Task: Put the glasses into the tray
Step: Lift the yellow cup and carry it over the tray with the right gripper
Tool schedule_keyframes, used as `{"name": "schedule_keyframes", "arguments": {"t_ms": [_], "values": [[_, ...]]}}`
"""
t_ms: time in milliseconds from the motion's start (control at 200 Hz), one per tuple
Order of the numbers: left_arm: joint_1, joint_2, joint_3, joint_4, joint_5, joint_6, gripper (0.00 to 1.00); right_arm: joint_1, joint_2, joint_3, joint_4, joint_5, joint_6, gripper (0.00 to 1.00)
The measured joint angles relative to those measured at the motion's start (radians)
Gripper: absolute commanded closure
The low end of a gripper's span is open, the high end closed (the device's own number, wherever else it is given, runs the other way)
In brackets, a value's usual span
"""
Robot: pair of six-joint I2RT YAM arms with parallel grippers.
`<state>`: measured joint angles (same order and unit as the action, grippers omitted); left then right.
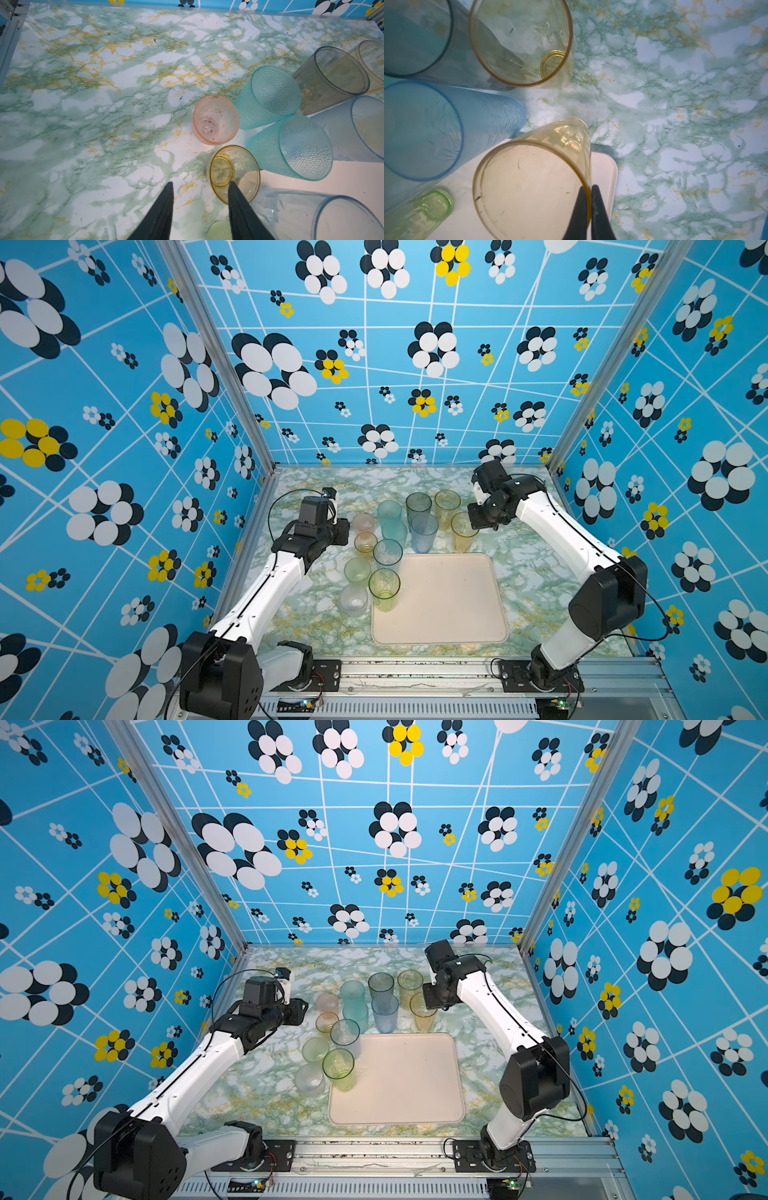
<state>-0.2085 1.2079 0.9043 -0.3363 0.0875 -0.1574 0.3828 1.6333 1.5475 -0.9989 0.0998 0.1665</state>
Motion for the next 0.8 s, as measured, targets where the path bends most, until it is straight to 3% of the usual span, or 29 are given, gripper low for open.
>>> {"name": "schedule_keyframes", "arguments": {"t_ms": [370,800], "values": [[-0.002,-0.006,0.0,-0.002,0.01,-0.012,0.56,0.04,-0.238,-0.08,-0.09,0.004,-0.029,1.0],[-0.038,-0.092,0.032,-0.066,0.008,-0.016,0.56,0.462,-0.359,-0.226,-0.179,0.019,0.064,1.0]]}}
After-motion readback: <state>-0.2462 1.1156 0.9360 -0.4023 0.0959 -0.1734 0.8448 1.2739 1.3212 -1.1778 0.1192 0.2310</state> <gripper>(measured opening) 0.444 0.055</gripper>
